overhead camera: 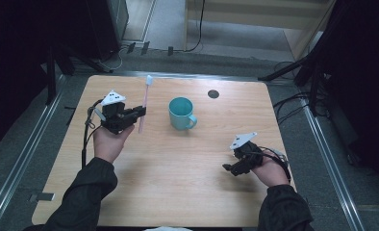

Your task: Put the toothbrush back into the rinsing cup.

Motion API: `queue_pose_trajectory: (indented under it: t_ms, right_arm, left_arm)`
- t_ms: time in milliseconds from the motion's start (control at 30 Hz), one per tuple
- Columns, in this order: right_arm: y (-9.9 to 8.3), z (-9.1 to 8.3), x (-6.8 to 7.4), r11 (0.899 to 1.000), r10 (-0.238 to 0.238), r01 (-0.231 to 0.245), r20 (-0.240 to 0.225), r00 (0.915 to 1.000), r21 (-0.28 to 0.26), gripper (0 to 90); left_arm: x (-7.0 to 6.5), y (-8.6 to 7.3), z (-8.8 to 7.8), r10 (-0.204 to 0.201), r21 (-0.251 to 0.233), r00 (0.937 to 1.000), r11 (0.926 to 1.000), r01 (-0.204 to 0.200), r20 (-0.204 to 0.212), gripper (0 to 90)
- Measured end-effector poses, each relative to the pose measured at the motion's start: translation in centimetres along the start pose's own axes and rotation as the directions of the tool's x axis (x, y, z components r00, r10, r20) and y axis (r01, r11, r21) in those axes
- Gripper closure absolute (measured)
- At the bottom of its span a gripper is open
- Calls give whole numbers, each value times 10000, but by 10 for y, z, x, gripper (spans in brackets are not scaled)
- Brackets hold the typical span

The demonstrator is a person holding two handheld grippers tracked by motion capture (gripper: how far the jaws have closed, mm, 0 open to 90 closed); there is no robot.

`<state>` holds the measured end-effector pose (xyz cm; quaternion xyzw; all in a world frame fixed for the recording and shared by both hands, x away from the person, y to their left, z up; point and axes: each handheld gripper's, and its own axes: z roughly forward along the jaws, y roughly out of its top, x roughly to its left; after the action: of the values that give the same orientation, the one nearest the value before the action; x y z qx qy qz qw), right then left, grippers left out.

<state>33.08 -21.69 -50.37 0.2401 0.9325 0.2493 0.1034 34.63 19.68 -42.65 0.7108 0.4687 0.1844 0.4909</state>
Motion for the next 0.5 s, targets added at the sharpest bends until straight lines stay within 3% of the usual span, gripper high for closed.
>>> queue_pose_trajectory:
  t_ms: [233,500]
  right_arm:
    - [0,0,0,10000,82,-83,-66,9999,-42,208]
    - [0,-1,0,9999,101,-101,-9,9999,-66,211]
  left_arm:
    - [-6,17,1,304,-383,9995,9988,-304,-6,841]
    - [-10,29,11,294,-651,9996,9975,-290,58,841]
